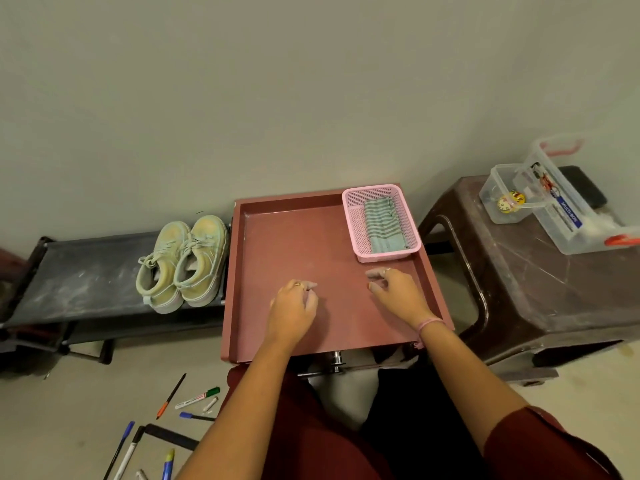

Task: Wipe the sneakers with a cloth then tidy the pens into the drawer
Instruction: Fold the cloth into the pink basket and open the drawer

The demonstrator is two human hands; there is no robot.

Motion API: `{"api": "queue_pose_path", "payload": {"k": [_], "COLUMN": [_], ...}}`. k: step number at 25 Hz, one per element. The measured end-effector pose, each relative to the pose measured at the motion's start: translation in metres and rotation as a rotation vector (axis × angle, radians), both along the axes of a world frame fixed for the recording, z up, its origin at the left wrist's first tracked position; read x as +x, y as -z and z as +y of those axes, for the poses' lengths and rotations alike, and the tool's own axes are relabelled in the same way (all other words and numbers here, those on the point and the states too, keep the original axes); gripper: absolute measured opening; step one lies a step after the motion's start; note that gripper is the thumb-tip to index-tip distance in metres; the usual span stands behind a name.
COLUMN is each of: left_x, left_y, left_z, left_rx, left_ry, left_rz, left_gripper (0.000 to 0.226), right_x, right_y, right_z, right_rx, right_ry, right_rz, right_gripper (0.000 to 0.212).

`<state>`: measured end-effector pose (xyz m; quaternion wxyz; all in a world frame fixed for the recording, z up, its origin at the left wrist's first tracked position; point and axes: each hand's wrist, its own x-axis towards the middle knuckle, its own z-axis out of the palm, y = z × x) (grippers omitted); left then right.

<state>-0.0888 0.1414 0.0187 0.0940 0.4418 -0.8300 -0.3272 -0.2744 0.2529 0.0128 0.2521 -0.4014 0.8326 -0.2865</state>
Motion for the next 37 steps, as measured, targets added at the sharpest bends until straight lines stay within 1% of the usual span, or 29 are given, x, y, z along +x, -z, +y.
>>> {"api": "queue_pose_path", "payload": {"k": [3,6,9,12,13,15,16,21,24,26,30,37], "left_x": [0.009,0.018,0.03,0.041,0.045,0.051,0.053,0.059,0.065,0.069,0.074,0.072], "left_y": [-0.002,0.0,0.003,0.008,0.01,0.013,0.016,0.029,0.032,0.033,0.036,0.045], "left_z": [0.004,0.009,0.013,0.015,0.016,0.015,0.014,0.015,0.017,0.017,0.02,0.053], "left_rx": [-0.007,-0.01,-0.005,0.005,0.008,0.008,0.009,0.029,0.029,0.029,0.021,0.035], "left_ry": [-0.007,0.005,0.02,0.029,0.036,0.045,0.043,0.035,0.041,0.037,0.058,0.152], "left_rz": [-0.022,-0.039,-0.062,-0.09,-0.103,-0.125,-0.13,-0.144,-0.141,-0.139,-0.172,-0.265], "left_gripper": [0.029,0.029,0.03,0.03,0.03,0.03,0.03,0.03,0.03,0.03,0.03,0.032], "right_x": [0.023,0.044,0.06,0.078,0.082,0.085,0.085,0.092,0.106,0.113,0.121,0.13], "right_y": [0.008,0.021,0.039,0.059,0.065,0.074,0.074,0.088,0.113,0.124,0.128,0.131], "right_z": [0.009,0.019,0.03,0.038,0.038,0.033,0.03,0.022,0.027,0.027,0.025,0.035], "right_rx": [0.0,0.033,0.134,0.322,0.369,0.417,0.442,0.697,0.785,0.815,0.822,0.789], "right_ry": [0.018,0.021,-0.037,-0.21,-0.25,-0.266,-0.279,-0.494,-0.572,-0.569,-0.508,-0.441], "right_rz": [-0.064,-0.097,-0.148,-0.104,-0.085,-0.065,-0.049,0.094,0.086,0.106,0.185,0.18], "right_gripper": [0.019,0.015,0.013,0.017,0.023,0.036,0.039,0.038,0.054,0.061,0.059,0.07]}}
